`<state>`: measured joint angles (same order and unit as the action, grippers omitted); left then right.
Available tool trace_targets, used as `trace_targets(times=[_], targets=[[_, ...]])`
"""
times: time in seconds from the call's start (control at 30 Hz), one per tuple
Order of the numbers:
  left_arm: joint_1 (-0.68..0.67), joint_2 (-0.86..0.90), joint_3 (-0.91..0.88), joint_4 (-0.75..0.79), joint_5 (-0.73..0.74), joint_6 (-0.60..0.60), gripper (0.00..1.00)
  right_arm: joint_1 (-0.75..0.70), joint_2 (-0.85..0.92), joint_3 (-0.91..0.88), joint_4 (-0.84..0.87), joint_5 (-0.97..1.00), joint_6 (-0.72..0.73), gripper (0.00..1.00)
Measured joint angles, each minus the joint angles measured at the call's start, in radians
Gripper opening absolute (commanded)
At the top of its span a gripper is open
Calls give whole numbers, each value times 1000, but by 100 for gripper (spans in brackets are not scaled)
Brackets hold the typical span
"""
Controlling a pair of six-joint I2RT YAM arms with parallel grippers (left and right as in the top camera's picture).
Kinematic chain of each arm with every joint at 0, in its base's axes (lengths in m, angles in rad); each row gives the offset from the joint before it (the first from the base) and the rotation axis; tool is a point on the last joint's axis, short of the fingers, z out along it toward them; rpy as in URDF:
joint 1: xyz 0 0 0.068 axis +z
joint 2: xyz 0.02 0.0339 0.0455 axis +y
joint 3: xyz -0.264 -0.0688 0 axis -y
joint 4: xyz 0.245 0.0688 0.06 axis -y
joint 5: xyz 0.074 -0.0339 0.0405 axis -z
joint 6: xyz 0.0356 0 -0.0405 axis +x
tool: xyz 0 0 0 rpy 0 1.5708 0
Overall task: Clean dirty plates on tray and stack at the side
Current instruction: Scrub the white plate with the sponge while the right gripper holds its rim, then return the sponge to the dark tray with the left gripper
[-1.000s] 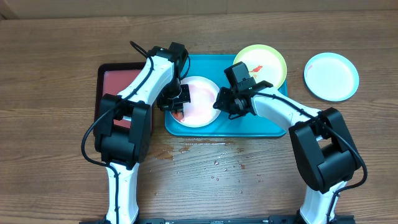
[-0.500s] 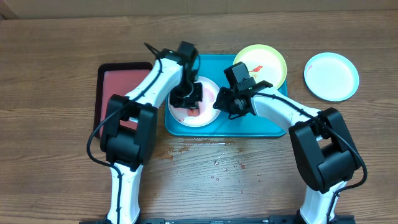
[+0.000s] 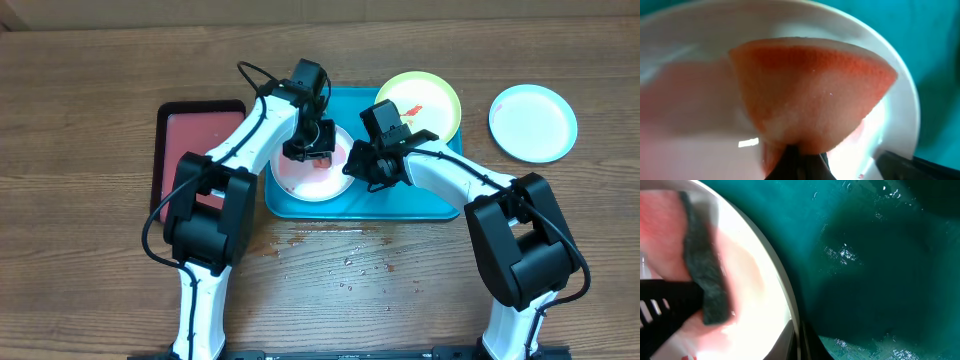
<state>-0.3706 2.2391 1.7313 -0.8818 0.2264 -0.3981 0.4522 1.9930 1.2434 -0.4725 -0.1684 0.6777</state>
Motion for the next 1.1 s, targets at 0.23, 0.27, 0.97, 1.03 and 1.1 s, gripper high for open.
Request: trace_targets(times=[0.23,0.27,0.97,1.03,1.1], targets=[[48,0,0,-61,-10,-19,4,0,0,0,0,0,0,4],[54,0,0,-72,-11,-19,4,0,0,0,0,0,0,4],[83,-332,10,-236,-220,-2,4,0,0,0,-3,0,0,4],[106,-404,13,-248,-275,-2,4,0,0,0,-3,0,0,4],[138,-444,19,-265,-317,-2,4,0,0,0,-3,-1,0,4]])
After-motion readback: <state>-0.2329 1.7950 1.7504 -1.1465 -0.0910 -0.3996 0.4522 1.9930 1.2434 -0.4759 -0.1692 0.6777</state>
